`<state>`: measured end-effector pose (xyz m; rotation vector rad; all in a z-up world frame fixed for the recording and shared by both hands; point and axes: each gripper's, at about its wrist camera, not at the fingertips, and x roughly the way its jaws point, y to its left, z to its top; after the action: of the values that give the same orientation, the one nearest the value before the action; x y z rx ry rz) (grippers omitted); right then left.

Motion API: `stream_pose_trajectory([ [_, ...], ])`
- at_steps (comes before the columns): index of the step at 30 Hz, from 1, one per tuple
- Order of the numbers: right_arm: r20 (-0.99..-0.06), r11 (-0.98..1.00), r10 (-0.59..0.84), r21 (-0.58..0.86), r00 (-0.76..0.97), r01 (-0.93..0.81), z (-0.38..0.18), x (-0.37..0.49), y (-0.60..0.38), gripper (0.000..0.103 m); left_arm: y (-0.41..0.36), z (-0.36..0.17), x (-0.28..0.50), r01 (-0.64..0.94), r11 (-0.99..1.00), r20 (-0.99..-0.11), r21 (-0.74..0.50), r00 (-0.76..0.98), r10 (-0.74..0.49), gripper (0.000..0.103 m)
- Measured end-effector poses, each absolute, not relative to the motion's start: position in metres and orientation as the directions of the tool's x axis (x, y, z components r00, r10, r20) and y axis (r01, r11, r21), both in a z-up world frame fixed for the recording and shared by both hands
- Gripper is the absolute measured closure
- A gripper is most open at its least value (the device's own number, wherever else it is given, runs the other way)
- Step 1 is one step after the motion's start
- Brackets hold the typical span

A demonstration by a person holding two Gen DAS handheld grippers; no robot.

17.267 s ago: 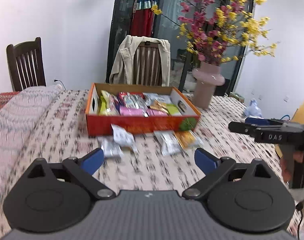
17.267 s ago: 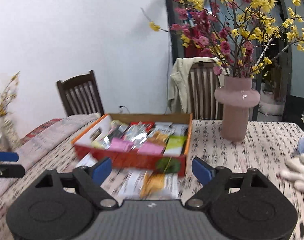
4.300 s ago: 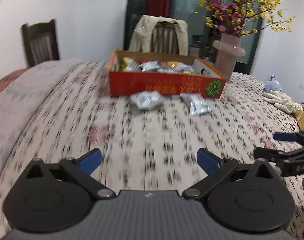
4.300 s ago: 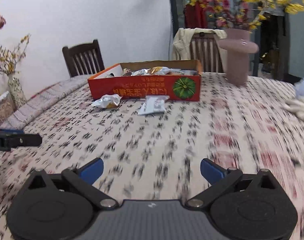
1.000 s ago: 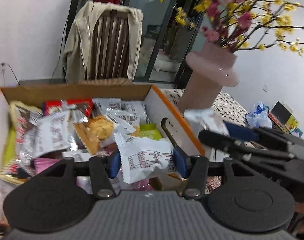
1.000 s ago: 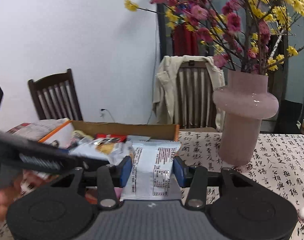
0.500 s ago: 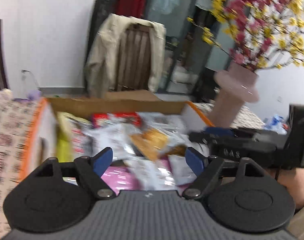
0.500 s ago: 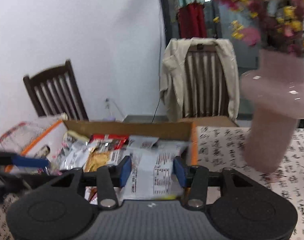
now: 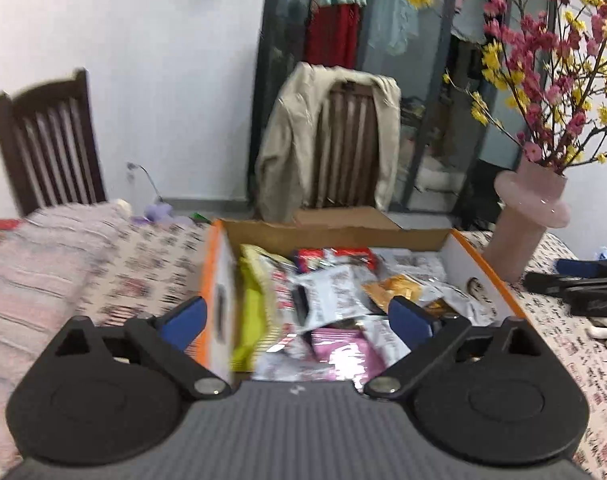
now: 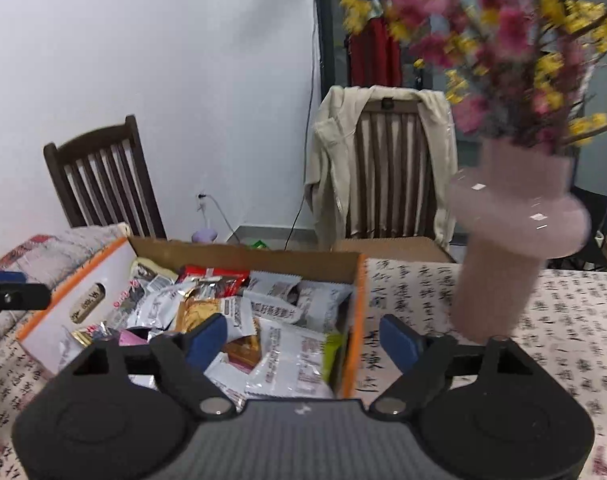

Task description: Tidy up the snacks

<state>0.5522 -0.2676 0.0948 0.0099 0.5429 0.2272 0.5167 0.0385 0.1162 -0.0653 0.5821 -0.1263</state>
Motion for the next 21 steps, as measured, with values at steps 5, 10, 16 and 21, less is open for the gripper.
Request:
stream_pose_trajectory([
  [5,-0.472,0.988,0.153,0.051,0.868,-0.146,0.119,0.51,-0.296,0.007,0.062,0.134,0.478,0.028,0.996,-0.491,-0.081,0.869,-0.064,0.001],
  [10,-0.438,0.986,0.165,0.098,0.884,-0.136,0.136,0.469,-0.304,0.007,0.067,0.152,0.437,0.027,0.994,-0.459,-0.106,0.886,-0.073,0.0],
  [16,-0.389,0.983,0.184,0.072,0.903,-0.169,0.147,0.418,-0.289,0.001,0.057,0.158,0.381,0.04,0.996,-0.425,-0.077,0.902,-0.069,0.0],
  [21,-0.367,0.977,0.213,0.083,0.905,-0.196,0.136,0.37,-0.281,0.0,0.056,0.143,0.328,0.05,0.993,-0.438,-0.105,0.894,-0.091,0.0],
])
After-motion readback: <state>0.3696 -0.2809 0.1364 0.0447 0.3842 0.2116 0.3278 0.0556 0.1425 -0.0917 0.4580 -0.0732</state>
